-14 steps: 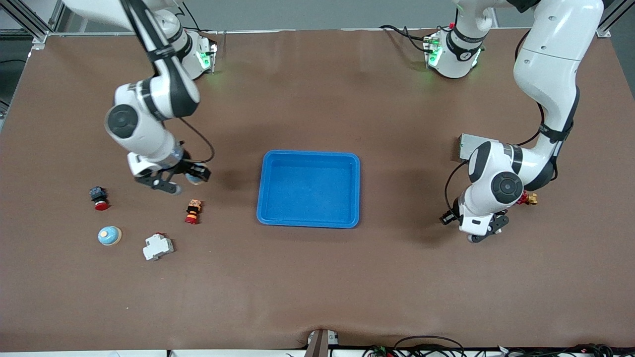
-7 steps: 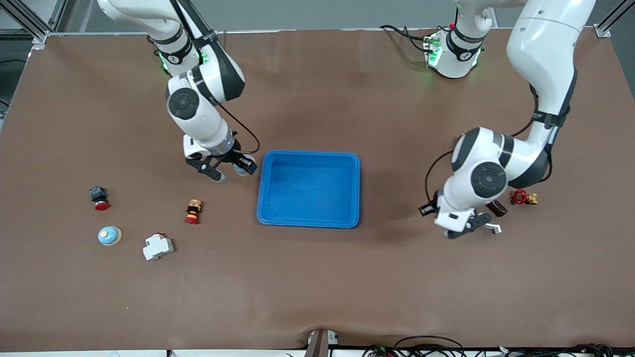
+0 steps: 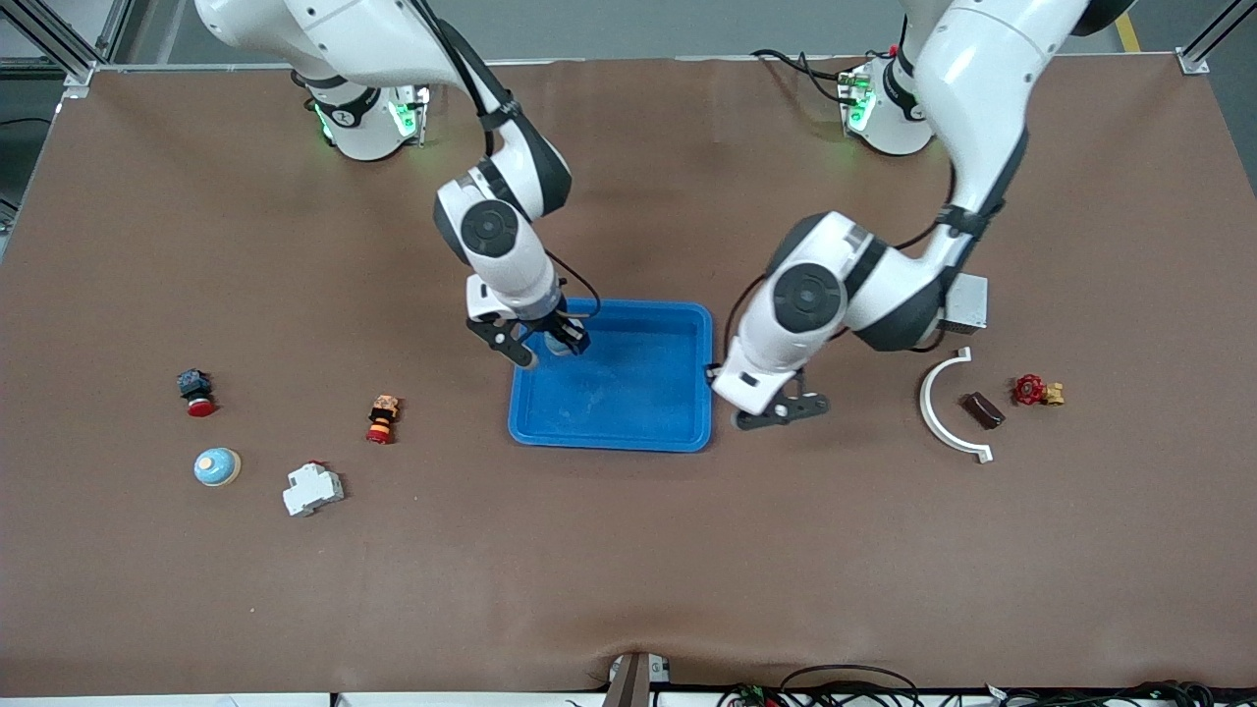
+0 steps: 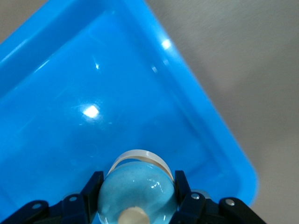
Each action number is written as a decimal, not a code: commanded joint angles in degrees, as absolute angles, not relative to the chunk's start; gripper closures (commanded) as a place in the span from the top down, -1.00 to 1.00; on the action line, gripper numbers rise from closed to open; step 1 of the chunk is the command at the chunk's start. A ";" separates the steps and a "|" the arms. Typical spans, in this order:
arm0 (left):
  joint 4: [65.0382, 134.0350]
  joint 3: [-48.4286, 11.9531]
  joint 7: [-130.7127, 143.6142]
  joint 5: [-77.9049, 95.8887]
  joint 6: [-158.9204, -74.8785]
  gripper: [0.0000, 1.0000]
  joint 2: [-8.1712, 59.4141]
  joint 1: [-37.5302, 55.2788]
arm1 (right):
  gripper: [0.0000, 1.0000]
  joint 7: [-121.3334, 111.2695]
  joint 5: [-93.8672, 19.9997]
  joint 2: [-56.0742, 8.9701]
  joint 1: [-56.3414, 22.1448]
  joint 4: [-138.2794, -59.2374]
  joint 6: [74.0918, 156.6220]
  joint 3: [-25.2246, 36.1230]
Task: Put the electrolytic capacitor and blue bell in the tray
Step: 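Lower both held items into the tray and open both grippers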
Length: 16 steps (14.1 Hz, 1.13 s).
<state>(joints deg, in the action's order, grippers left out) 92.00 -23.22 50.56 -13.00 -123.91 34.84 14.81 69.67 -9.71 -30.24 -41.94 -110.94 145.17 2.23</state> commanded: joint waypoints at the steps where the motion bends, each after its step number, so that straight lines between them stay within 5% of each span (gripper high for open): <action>1: 89.57 -23.20 54.29 -15.91 -126.11 -1.00 38.57 16.77 | -1.00 73.03 -7.13 -35.67 -42.98 -105.65 144.49 3.34; 7: 88.24 -23.12 57.66 -15.91 -135.70 -1.00 45.60 20.30 | -1.00 76.82 -1.76 -37.44 -42.54 -104.85 144.49 3.25; 8: 87.89 -23.12 57.66 -15.91 -136.23 -1.00 46.57 20.91 | 0.41 76.90 -2.02 -37.35 -41.93 -104.85 144.49 3.25; 9: 87.89 -23.03 57.57 -15.91 -136.49 -0.94 46.93 21.00 | 0.99 77.43 -2.28 -37.27 -42.27 -104.85 144.58 3.25; 10: 87.89 -22.94 57.48 -16.08 -136.49 -0.83 47.19 21.01 | 1.00 78.48 -2.11 -37.18 -42.45 -104.68 144.58 3.25; 11: 87.98 -22.68 57.57 -16.00 -136.49 -0.41 47.20 21.01 | 1.00 78.66 -2.02 -37.00 -42.36 -104.24 144.15 3.25; 13: 87.98 -22.24 57.39 -16.17 -136.49 0.99 46.85 21.00 | 1.00 78.40 -2.37 -36.74 -42.01 -102.23 142.39 3.16; 16: 88.15 -22.15 57.57 -16.08 -132.66 1.00 42.39 19.61 | 1.00 76.65 -1.76 -36.74 -40.44 -93.29 128.02 3.16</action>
